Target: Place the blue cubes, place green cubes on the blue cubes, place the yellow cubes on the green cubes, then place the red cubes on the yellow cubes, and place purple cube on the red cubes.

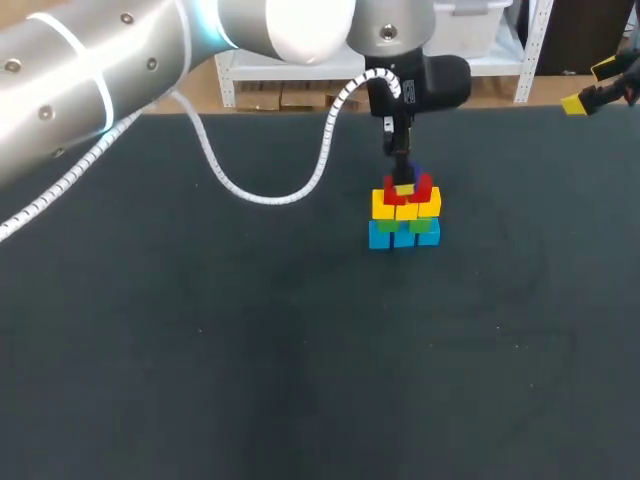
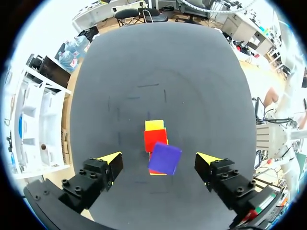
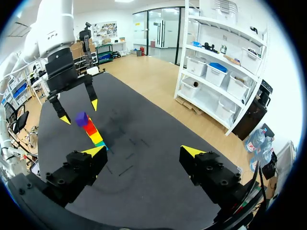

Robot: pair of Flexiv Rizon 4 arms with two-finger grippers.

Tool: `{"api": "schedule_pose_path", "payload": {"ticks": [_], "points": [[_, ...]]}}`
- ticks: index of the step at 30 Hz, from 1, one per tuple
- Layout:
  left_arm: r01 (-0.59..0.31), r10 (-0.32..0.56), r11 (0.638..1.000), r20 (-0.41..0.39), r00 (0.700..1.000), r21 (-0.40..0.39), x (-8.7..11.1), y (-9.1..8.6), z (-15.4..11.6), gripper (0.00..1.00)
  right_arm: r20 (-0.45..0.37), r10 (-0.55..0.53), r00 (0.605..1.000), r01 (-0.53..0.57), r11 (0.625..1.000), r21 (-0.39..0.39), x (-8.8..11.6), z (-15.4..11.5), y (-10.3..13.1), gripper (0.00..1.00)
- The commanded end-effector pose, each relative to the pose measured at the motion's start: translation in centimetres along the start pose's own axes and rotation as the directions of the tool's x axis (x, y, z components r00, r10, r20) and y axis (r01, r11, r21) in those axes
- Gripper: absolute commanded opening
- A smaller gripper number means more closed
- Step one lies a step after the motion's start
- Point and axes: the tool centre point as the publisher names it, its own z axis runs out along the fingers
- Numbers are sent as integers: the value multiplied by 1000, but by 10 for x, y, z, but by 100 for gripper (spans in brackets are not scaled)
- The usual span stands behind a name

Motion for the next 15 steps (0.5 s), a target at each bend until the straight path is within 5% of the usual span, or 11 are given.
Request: {"api": "schedule_pose_path", "payload": {"ticks": [1, 15], "points": [[-7, 7, 999, -3, 1000, -35, 2, -13, -11, 100, 3, -1, 1000, 1, 1000, -5, 0, 1, -1, 100], [20, -21, 996, -14, 1000, -85, 16, -32, -25, 100, 3, -1, 1000, 1, 1000, -5, 0, 1, -1, 100]]}}
